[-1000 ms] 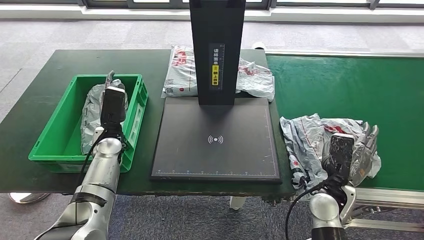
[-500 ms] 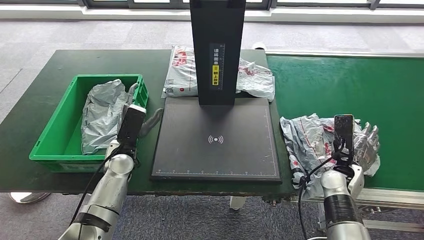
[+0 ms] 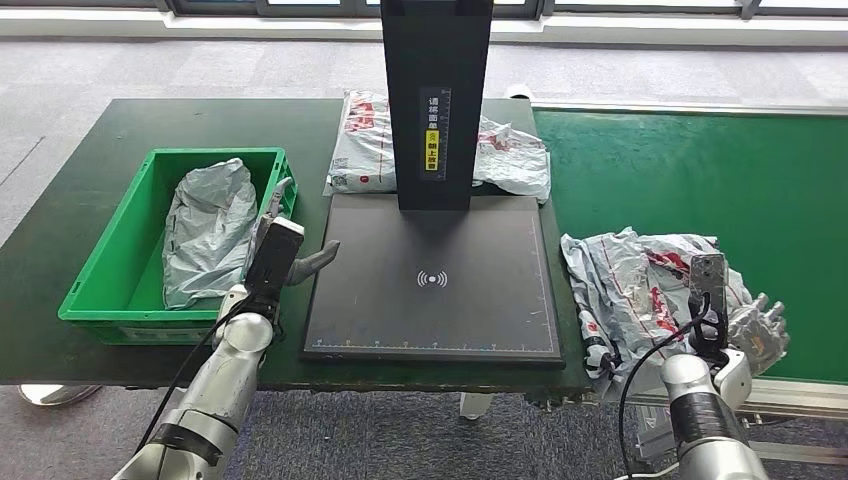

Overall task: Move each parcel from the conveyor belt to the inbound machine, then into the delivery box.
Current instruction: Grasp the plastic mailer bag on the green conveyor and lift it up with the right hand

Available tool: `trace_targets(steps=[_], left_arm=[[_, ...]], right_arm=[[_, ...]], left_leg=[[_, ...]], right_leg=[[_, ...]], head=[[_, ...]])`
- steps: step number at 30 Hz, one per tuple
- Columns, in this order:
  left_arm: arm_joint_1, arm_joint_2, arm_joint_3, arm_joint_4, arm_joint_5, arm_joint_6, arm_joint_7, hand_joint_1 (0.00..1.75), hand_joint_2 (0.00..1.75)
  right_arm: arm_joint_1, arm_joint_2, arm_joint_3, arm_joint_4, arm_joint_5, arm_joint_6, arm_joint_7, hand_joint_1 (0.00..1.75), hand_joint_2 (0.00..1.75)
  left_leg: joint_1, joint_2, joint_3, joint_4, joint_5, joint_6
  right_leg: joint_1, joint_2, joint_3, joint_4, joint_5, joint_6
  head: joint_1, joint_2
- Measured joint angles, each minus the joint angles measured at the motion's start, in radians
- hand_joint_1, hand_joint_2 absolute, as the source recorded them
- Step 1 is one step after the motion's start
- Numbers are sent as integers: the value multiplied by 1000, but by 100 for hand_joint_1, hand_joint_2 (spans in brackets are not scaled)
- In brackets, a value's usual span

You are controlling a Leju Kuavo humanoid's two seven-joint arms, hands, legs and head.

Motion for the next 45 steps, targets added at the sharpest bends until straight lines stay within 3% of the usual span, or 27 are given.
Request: trace_targets(steps=[6,11,17,21,28,31,37,41,45], left_arm=[[-19,8,-13,36,8,3,-1,0,175],[-32,9,-24,59,6,8,4,0,175],[-40,9,-29,78,4,10,5,0,175],[-46,9,-30,90,3,10,7,0,175],[-61,9,-30,128,0,22,5,0,175],[-67,9,-30,148,2,30,-2,0,175],[-69,11,-29,179,17,48,-32,0,175],[-69,14,-27,197,32,57,-51,0,175],[-69,16,-26,214,48,63,-64,0,175]], right_arm=[[-1,-28,-15,66,42,40,76,0,175],[-5,-34,-15,109,100,135,168,0,175],[-10,-34,-15,135,117,172,192,0,175],[-17,-34,-15,145,136,240,208,171,175],[-24,-30,-15,154,158,236,166,175,175],[-32,-26,-15,154,151,187,87,175,175],[-41,4,-34,123,29,3,-226,175,175],[-42,54,-93,40,-67,-15,-438,175,175],[-36,103,-137,-67,-210,-17,-593,175,175]], left_leg=[[0,0,0,0,0,0],[0,1,0,0,0,0],[0,0,0,0,0,0],[0,0,0,0,0,0],[0,0,0,0,0,0],[0,0,0,0,0,0],[0,0,0,0,0,0],[0,0,0,0,0,0],[0,0,0,0,1,0]], right_leg=[[0,1,0,0,0,0],[0,1,0,0,0,0],[0,1,0,0,0,0],[0,1,0,0,0,0],[0,1,0,1,0,0],[0,1,0,1,0,0],[0,1,0,1,0,0],[0,1,0,2,0,0],[0,0,0,2,0,0]], head=[[0,0],[0,0],[0,0],[0,0],[0,0],[0,0],[0,0],[0,0],[0,0]])
